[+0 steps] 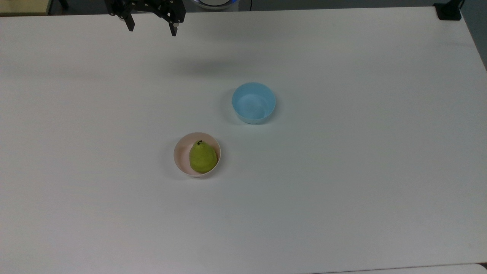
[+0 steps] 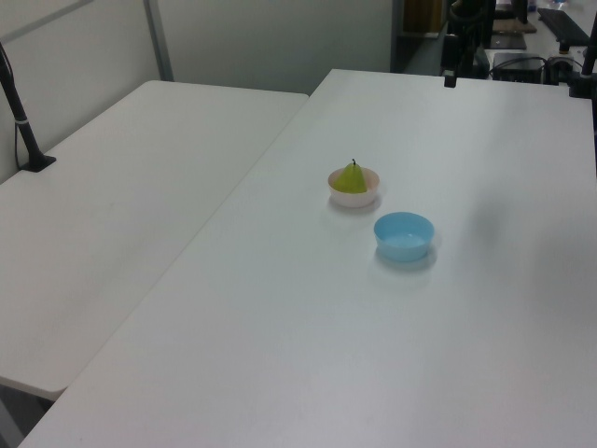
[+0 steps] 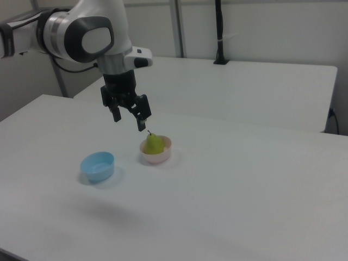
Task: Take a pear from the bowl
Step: 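Move the open gripper over the pink bowl holding the green pear, then lower the gripper into the pink bowl and close on the pear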
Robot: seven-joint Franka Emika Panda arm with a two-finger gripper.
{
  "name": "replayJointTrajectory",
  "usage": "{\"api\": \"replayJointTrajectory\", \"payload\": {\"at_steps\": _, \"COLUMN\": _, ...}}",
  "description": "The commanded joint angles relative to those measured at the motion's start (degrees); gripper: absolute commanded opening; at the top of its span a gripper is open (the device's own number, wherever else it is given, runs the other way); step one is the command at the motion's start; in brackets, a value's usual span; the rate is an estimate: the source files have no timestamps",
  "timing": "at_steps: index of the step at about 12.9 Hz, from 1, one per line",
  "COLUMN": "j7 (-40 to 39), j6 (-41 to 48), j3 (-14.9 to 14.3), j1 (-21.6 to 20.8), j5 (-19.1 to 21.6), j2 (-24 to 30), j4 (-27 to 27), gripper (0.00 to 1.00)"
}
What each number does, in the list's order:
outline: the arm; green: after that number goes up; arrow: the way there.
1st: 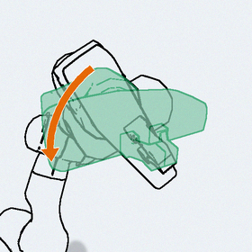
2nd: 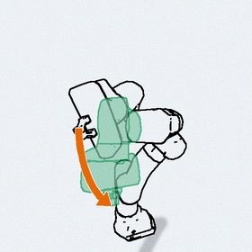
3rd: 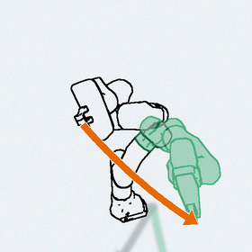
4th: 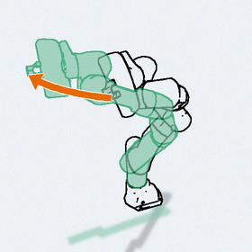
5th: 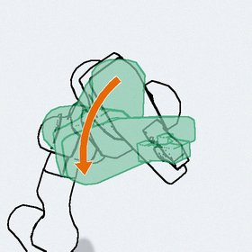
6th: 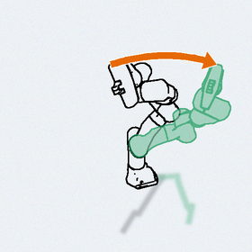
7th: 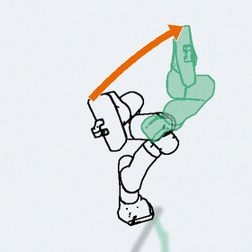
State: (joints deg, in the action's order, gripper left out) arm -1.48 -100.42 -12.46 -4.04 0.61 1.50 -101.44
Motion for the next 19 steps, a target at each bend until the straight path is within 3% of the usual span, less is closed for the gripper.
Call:
{"api": "replayJointTrajectory", "payload": {"at_steps": 1, "j7": -0.9, "j6": 0.4, "j3": -0.8, "j1": -1.7, "j5": -1.0, "j2": -2.3, "j4": 1.3, "gripper": 1.0}}
{"api": "replayJointTrajectory", "payload": {"at_steps": 3, "j7": -0.8, "j6": 1.0, "j3": -1.3, "j1": -1.8, "j5": -0.9, "j2": -4.3, "j4": 4.7, "gripper": 1.0}}
{"api": "replayJointTrajectory", "payload": {"at_steps": 6, "j7": -0.2, "j6": 0.5, "j3": -1.4, "j1": -1.9, "j5": -0.6, "j2": -5.4, "j4": 5.3, "gripper": 1.0}}
{"api": "replayJointTrajectory", "payload": {"at_steps": 9, "j7": 0.9, "j6": 0.3, "j3": -1.5, "j1": -3.3, "j5": 1.2, "j2": -14.4, "j4": 14.4, "gripper": 1.0}}
{"api": "replayJointTrajectory", "payload": {"at_steps": 11, "j7": 5.7, "j6": -2.5, "j3": -1.5, "j1": -4.0, "j5": 3.7, "j2": -22.6, "j4": 21.5, "gripper": 1.0}}
{"api": "replayJointTrajectory", "payload": {"at_steps": 15, "j7": 8.5, "j6": -15.8, "j3": -1.5, "j1": -7.4, "j5": 3.6, "j2": -31.5, "j4": 22.1, "gripper": 1.0}}
{"api": "replayJointTrajectory", "payload": {"at_steps": 19, "j7": 7.8, "j6": -19.5, "j3": -1.5, "j1": -8.2, "j5": 3.0, "j2": -36.2, "j4": 21.8, "gripper": 1.0}}
